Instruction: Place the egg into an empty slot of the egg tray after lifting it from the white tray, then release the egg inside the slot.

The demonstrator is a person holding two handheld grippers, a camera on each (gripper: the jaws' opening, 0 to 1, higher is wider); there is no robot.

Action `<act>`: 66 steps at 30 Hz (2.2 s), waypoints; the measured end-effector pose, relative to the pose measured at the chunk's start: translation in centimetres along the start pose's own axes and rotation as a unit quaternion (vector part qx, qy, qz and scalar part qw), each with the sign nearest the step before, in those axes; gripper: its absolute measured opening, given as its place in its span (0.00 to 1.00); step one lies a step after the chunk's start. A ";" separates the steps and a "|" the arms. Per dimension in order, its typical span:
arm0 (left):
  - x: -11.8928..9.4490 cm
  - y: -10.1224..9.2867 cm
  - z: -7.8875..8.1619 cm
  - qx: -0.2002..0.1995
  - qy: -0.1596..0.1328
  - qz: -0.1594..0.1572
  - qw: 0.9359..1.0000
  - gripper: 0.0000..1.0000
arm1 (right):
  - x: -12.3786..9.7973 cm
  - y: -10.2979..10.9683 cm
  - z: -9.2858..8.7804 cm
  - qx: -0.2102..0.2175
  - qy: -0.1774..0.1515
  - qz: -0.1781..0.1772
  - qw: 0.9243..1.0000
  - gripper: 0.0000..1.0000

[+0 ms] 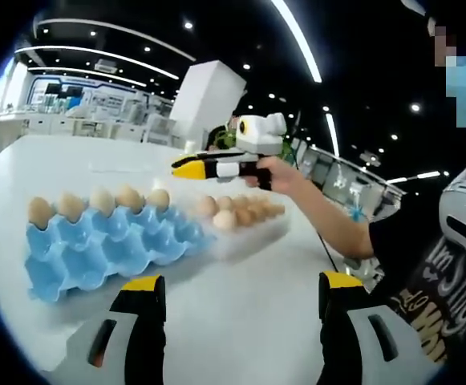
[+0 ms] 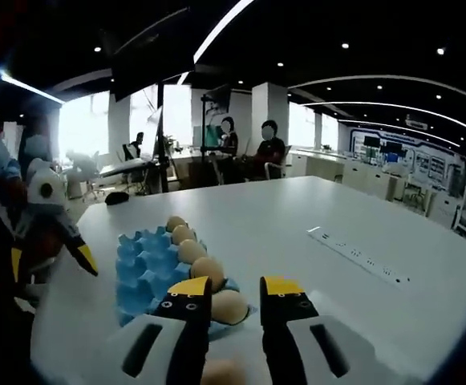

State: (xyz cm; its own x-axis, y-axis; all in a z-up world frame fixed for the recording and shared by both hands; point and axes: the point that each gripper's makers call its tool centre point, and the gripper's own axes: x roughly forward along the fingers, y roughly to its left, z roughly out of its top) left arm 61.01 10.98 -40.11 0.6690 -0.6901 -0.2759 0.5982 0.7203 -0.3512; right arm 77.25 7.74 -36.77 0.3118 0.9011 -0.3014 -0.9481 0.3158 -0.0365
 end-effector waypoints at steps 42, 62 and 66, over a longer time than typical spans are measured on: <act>9.1 0.8 5.5 0.111 0.015 0.018 0.994 0.76 | -16.9 -3.6 0.8 0.061 -0.216 -0.110 0.968 0.28; 14.4 3.5 6.5 0.122 0.045 0.042 0.991 0.66 | -19.9 -3.2 3.6 0.020 -0.349 -0.113 0.930 0.32; 15.0 3.7 5.9 0.132 0.069 0.039 0.988 0.64 | -18.3 -2.8 2.3 -0.005 -0.281 -0.115 0.953 0.43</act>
State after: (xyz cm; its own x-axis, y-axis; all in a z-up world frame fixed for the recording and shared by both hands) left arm 75.85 3.68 -40.25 0.6617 -0.6223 -0.4182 0.6543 0.7516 -0.0830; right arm 74.32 -8.90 -28.94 0.4928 0.8258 0.2743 -0.8501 0.5241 -0.0507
